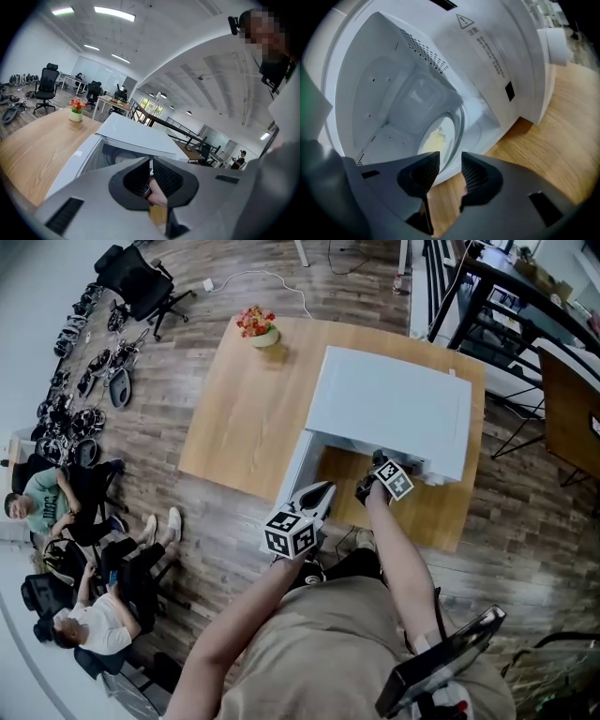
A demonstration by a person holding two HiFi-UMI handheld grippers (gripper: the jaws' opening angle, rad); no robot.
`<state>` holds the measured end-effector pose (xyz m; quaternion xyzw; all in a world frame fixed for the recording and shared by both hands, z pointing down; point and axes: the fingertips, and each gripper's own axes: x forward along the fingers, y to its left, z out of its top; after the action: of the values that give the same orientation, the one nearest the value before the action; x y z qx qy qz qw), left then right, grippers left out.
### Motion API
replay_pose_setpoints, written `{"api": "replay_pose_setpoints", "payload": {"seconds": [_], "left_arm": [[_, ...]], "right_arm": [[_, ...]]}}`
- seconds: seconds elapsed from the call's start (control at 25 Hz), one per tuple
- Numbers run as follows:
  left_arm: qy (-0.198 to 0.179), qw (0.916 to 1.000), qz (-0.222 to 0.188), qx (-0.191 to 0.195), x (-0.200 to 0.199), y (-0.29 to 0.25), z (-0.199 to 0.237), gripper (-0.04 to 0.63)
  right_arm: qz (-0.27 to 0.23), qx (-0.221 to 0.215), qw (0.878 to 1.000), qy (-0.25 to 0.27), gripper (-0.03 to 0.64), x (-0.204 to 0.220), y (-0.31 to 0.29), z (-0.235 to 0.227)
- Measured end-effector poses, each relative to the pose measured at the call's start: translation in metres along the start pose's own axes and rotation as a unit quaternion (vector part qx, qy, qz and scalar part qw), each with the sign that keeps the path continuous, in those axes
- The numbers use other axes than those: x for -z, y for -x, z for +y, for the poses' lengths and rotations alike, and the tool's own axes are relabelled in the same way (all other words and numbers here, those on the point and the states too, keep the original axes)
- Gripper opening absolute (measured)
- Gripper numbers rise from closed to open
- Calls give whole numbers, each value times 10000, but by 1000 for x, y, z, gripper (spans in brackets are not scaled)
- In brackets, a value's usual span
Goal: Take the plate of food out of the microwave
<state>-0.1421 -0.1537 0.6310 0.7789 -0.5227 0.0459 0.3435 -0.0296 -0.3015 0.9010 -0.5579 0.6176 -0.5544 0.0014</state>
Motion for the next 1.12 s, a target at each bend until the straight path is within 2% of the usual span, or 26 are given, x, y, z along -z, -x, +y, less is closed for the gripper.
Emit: {"api": "replay_pose_setpoints", "payload": {"seconds": [0.32,0.6,0.76,0.88,1.12], "left_arm": [[6,9998,-39,-172,2,16,9,3],[26,9996,-83,-258,7,25,9,3],[65,9992,-105,-390,8,25,9,3],[98,9989,-107,-445,11,22,9,3],[100,9989,-153,-437,11,29,9,3]], "right_arm": [[-172,88,9993,-330,133,-2,0,-2],[-161,248,9996,48,133,-9,-7,1],[-67,565,9982,195,132,-12,-14,0],[-57,632,9977,217,116,-17,-17,-4],[-34,348,9988,-338,61,-12,-7,-16]]}}
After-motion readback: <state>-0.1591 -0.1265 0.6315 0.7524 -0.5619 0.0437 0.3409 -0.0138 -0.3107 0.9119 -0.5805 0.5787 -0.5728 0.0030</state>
